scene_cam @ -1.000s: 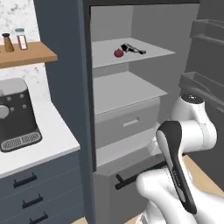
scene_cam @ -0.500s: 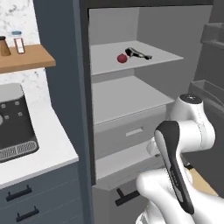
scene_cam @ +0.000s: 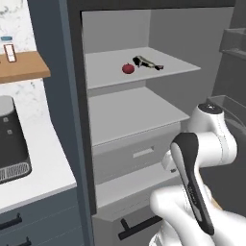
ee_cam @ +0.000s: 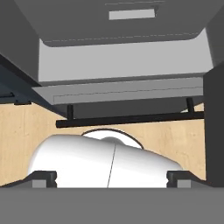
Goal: Place one tomato and one fish in each tupperware on the nearby counter, to pack two identical lunches.
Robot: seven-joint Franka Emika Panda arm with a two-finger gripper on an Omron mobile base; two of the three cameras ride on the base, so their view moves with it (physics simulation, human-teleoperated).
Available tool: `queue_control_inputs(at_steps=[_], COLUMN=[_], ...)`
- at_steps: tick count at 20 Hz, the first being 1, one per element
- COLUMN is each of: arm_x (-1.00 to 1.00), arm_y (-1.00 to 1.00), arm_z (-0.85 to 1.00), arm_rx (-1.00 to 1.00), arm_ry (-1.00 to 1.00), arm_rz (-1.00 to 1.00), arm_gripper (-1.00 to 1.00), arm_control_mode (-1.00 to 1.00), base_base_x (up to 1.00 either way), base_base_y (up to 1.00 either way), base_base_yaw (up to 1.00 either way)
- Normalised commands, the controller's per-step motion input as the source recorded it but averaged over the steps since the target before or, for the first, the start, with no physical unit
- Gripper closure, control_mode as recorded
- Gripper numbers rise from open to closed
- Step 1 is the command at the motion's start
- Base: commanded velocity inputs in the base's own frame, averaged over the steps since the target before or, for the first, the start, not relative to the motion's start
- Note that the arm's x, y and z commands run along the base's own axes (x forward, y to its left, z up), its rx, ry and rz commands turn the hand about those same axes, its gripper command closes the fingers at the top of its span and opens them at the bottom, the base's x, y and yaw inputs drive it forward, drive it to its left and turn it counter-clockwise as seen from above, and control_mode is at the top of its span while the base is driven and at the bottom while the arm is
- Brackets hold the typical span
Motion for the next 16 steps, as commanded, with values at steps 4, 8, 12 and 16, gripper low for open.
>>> queue_control_inputs(at_steps=[4,8,12,16], arm_x=[0.00,0.00,0.00,-0.03], arm_y=[0.00,0.00,0.00,0.00], arm_z=[0.00,0.00,0.00,0.07], arm_rx=[0.00,0.00,0.00,0.00], arm_ry=[0.00,0.00,0.00,-0.29], arm_rz=[0.00,0.00,0.00,0.03], arm_gripper=[-1.00,-1.00,-1.00,-1.00], arm_control_mode=[1.00,1.00,1.00,-1.00], base_base_x=[0.08,0.41,0.35,0.02], base_base_y=[-0.23,0.00,0.00,0.00], base_base_yaw=[-0.01,0.04,0.07,0.02])
